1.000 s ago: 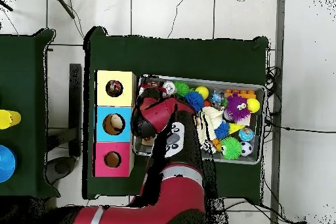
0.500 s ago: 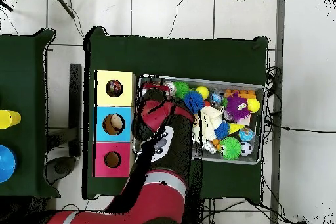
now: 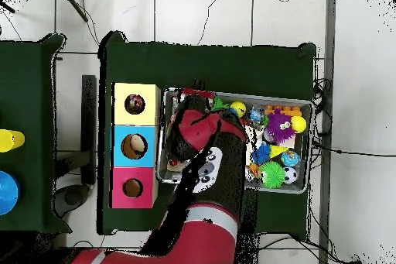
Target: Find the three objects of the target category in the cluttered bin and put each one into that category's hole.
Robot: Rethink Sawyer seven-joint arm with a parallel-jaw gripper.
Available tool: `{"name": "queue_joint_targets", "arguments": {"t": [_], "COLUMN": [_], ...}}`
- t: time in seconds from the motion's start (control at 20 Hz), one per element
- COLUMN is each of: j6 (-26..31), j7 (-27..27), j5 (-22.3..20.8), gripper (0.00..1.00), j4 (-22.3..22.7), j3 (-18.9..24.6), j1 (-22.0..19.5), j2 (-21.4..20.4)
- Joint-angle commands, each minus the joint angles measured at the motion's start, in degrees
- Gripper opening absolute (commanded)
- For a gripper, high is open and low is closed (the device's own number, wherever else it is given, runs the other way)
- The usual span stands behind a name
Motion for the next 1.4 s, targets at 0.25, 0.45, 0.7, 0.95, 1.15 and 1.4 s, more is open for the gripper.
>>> {"name": "queue_joint_targets", "arguments": {"t": [0.25, 0.45, 0.7, 0.95, 1.15, 1.4], "j6": [6.97, 7.98, 11.35, 14.38, 15.36, 17.63], "j7": [-1.20, -1.66, -2.73, -4.48, -4.67, -5.02], "j5": [-2.90, -2.71, -2.58, -2.75, -2.86, -2.22], "gripper": [1.00, 1.00, 1.00, 1.00, 1.00, 1.00], "j4": [2.06, 2.74, 5.40, 7.08, 7.59, 8.52], "j3": [12.55, 13.20, 17.98, 21.17, 22.44, 25.03], "j1": [-6.36, -6.46, -9.07, -10.44, -11.03, -12.97], "j2": [-2.82, -3.61, -5.30, -6.19, -6.41, -6.08]}}
